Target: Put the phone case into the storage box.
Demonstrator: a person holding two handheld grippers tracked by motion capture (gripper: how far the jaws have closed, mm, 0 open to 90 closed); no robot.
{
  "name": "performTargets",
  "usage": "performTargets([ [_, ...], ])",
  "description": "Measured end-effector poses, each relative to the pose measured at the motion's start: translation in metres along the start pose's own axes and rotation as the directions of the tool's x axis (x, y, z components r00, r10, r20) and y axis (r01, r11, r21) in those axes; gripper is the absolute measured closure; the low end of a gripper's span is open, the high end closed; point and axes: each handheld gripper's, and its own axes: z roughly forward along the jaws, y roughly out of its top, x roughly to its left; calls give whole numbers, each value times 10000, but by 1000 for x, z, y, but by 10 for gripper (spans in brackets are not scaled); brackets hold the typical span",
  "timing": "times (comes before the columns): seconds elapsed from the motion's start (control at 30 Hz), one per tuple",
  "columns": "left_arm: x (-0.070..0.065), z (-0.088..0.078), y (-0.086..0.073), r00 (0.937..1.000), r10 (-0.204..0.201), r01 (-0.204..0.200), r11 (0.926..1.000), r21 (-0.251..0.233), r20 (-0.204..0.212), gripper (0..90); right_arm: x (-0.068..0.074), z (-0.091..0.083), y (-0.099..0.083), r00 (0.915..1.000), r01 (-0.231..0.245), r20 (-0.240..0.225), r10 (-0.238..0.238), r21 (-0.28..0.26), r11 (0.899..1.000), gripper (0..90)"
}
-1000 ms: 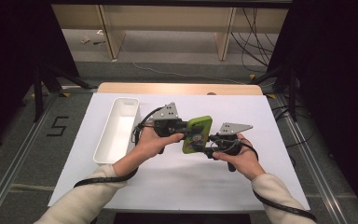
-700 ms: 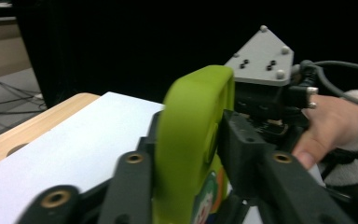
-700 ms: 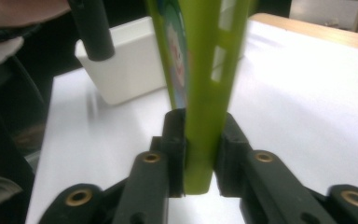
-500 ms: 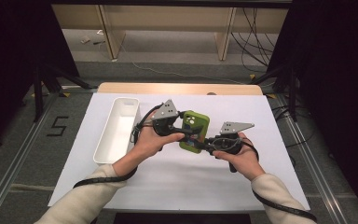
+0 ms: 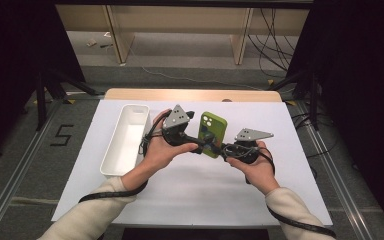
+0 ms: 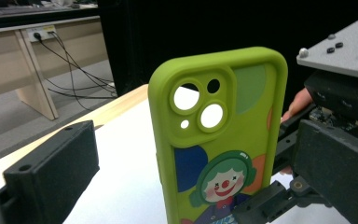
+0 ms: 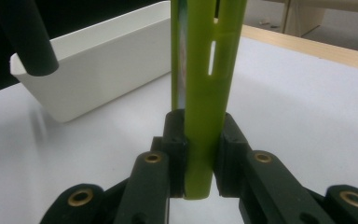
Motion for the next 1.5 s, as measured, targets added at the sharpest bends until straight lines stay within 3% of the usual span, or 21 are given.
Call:
performTargets([
  [0.73,-10,10,3,9995,-91,81,9995,-308,-306,0,7,11,0,9953,-251,940,238,134,9996,779],
  [1.5,-14,24,5,9946,-372,355,9992,-184,-964,3,10,14,-1,9931,-197,1161,176,168,9997,778],
])
